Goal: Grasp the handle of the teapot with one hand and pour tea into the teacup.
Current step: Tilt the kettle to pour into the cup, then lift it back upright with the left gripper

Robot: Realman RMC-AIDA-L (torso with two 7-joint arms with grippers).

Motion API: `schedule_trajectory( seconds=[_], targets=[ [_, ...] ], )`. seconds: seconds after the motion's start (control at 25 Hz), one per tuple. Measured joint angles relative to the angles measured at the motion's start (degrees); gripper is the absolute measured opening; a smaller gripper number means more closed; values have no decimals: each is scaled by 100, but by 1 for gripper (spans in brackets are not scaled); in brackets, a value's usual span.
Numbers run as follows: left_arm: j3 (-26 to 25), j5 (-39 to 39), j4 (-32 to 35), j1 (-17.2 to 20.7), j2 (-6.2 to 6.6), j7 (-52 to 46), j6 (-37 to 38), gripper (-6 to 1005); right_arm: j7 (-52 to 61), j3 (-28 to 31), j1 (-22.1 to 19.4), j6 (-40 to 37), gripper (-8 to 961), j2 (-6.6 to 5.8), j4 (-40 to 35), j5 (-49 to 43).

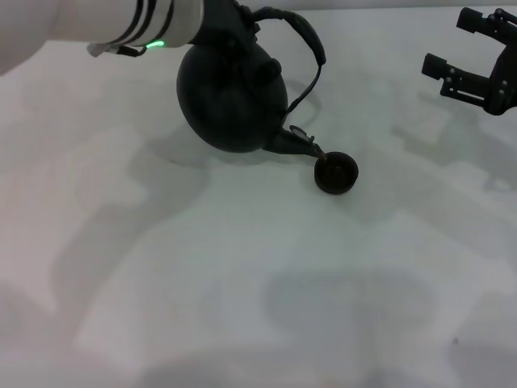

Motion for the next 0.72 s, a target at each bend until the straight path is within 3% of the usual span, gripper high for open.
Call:
schedule_trajectory(
  seconds=[0.72],
  targets=[
    [324,197,-55,-333,-6,-192,60,141,-24,0,9,-33,855,0,-8,-11]
  ],
)
